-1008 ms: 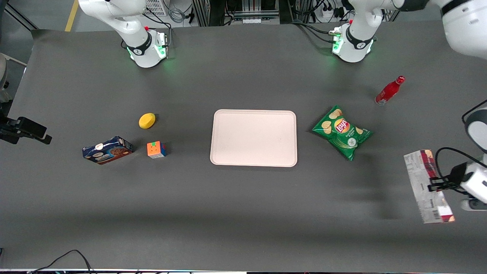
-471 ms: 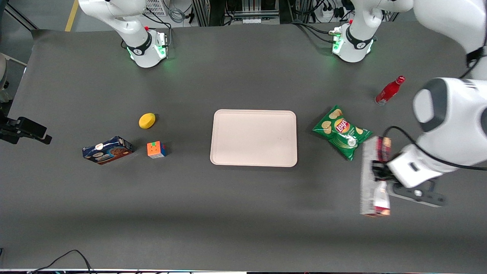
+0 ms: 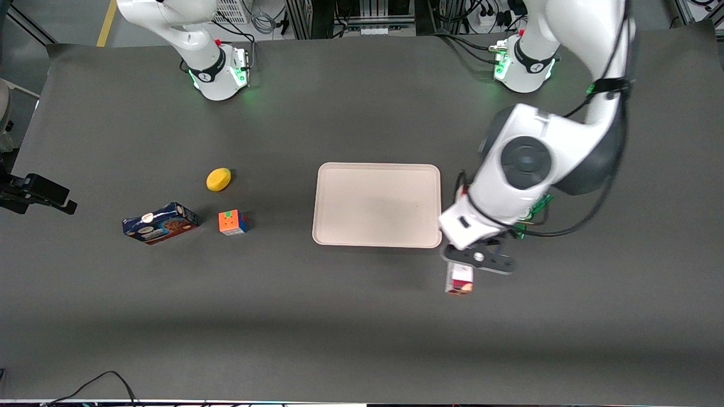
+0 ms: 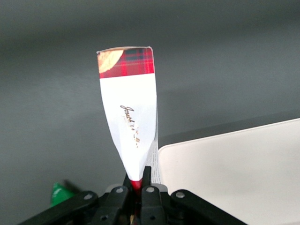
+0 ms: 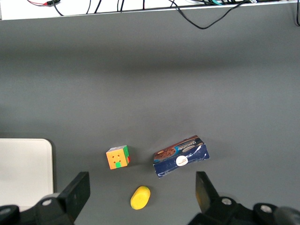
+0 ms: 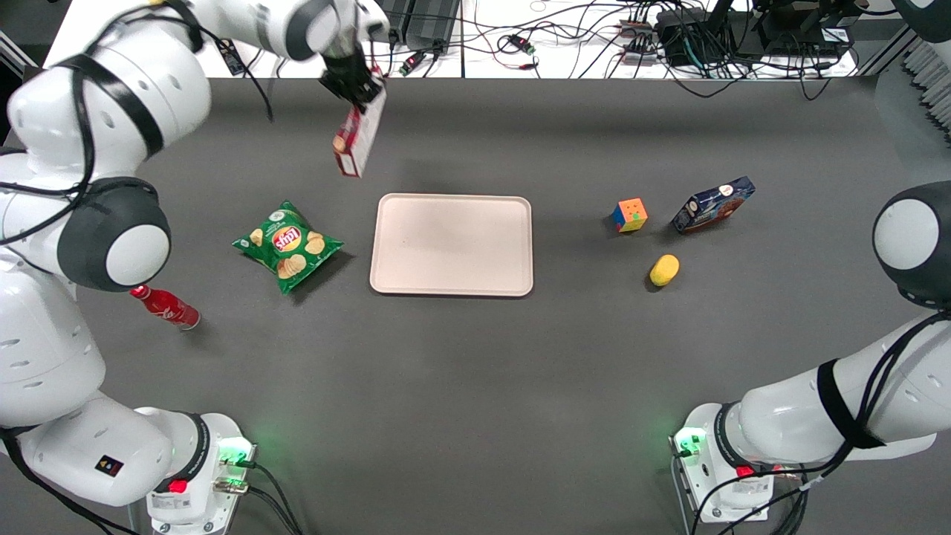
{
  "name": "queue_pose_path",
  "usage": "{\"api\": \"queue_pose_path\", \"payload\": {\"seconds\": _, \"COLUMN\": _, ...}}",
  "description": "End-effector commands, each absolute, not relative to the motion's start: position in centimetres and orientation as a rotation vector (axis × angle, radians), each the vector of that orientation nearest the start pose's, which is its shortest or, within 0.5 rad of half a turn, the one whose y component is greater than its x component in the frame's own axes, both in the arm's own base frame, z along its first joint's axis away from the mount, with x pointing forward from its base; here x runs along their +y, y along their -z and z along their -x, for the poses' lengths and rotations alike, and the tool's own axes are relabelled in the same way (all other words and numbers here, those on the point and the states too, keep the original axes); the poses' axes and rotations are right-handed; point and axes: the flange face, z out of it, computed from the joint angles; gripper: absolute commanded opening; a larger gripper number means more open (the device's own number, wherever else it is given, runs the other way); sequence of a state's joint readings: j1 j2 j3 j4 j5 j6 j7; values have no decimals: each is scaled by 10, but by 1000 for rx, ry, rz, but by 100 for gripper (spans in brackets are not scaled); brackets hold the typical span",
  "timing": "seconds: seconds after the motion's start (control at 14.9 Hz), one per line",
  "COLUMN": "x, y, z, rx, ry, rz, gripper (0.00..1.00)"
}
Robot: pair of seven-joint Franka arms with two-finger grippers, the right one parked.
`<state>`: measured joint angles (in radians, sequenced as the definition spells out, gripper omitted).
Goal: Place red cookie box on tray
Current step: 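Carry the held box over to the white tray's edge, then lower the box onto the tray beside the chip bag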
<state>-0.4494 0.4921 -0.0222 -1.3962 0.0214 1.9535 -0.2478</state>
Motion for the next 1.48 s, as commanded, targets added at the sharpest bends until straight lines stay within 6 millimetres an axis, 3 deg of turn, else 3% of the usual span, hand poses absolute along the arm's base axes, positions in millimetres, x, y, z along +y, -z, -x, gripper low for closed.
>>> {"api": "queue_pose_path", "payload": {"seconds": 0.0, "x": -347, "y": -380, "z": -592, "rx": 311, "ry": 150, "rz": 3097, "gripper": 0}}
{"api": "queue_pose_path", "payload": {"seconds": 0.34, "x": -361, "y": -328, "z": -531, "rx": 344, "ry": 193, "rz": 3142, "gripper": 0}}
{"api": "queue_pose_path", "payload": {"seconds": 0.61, "x": -372, "y": -316, "z": -493, "rx": 314, "ry": 157, "rz": 3131, "gripper": 0}}
{"api": "queue_pose_path", "payload": {"seconds": 0.81, "x": -362, "y": -306, "z": -477, "rx": 270, "ry": 147, "rz": 3131, "gripper": 0}}
{"api": "queue_pose_path", "payload": {"seconds": 0.94, "x": -359, "y": -286, "z": -467, "rx": 215, "ry": 193, "rz": 3170, "gripper": 0}}
{"api": "queue_pose_path", "payload": {"seconds": 1.41, "x": -358, "y": -272, "z": -465, "rx": 175, "ry": 218, "rz": 3197, "gripper": 0}}
